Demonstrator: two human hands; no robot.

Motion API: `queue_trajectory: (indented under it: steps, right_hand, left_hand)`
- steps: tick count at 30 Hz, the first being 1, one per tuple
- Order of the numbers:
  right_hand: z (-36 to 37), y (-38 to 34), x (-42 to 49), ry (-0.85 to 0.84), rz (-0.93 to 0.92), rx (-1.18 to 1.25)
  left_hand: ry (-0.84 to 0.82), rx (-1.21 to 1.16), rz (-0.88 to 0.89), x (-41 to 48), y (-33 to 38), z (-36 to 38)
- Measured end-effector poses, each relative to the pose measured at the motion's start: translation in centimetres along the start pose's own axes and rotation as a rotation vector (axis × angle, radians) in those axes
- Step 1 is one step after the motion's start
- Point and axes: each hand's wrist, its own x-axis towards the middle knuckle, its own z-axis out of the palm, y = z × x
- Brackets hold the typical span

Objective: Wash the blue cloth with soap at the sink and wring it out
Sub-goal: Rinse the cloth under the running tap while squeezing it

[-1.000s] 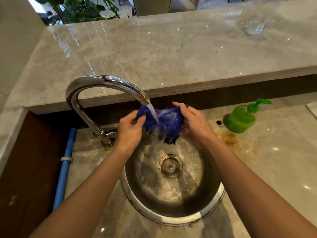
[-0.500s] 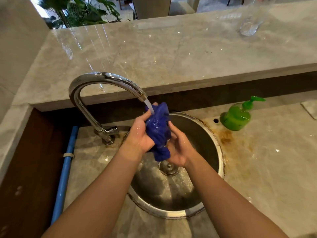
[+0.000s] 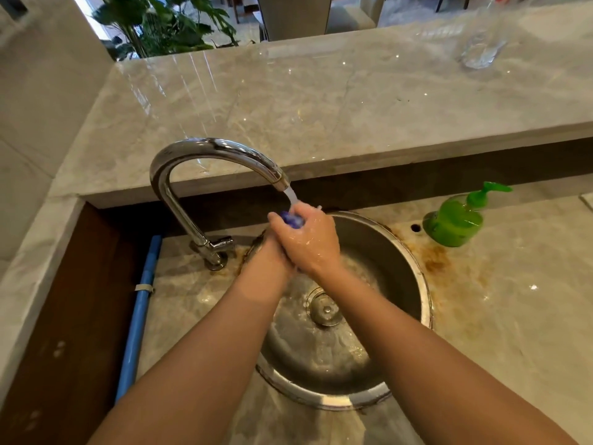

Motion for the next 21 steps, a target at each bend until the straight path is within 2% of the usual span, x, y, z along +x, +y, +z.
queue_trajectory:
  steps: [1,2,4,5,8,12,14,16,21]
  right_hand:
    - [0.6,0.4,0.4,0.087,-0.045,-0.131]
    - [0.7,1.1,1.2,0.133,-0.051,-0.199]
    - [0.0,3.3,3.2,0.094,0.084,-0.213]
    - [-0.4,4.8,4.3,0.067,0.236,-0.133]
    - [-0.8,7.3,4.6,-0.025,0.72,0.201]
    - [-2.1,8.0,2.3,-0.271,0.944,0.796]
    - [-3.3,8.4,1.4,-0.415,0.931,1.01]
    - [-3.8,9.0,1.0,-0.493,0.871,1.101]
    - [-4.2,9.2,2.3,-0.447,0.617,1.435]
  left_hand:
    - [-0.04,-0.127,0.061,0.7,-0.8,0.7]
    - [-0.045,-0.284,0.015,1.0,-1.1,0.1]
    - [-0.12,-0.417,-0.14,1.2,-1.1,-0.1]
    - [-0.133,-0.459,-0.196,0.8,-0.5,-0.3]
    - [-0.158,-0.395,-0.158,0.9,-0.5,0.0]
    - [-0.26,-0.529,-0.122,0.9,-0.8,-1.1]
    - [-0.303,-0.595,-0.089,1.9,-1.1,-2.1]
    - [-0.304,-0.63,-0.057,2.8,-1.3,-3.1]
    - [-0.309,-0.748,-0.154,4.9,-1.8,-4.4]
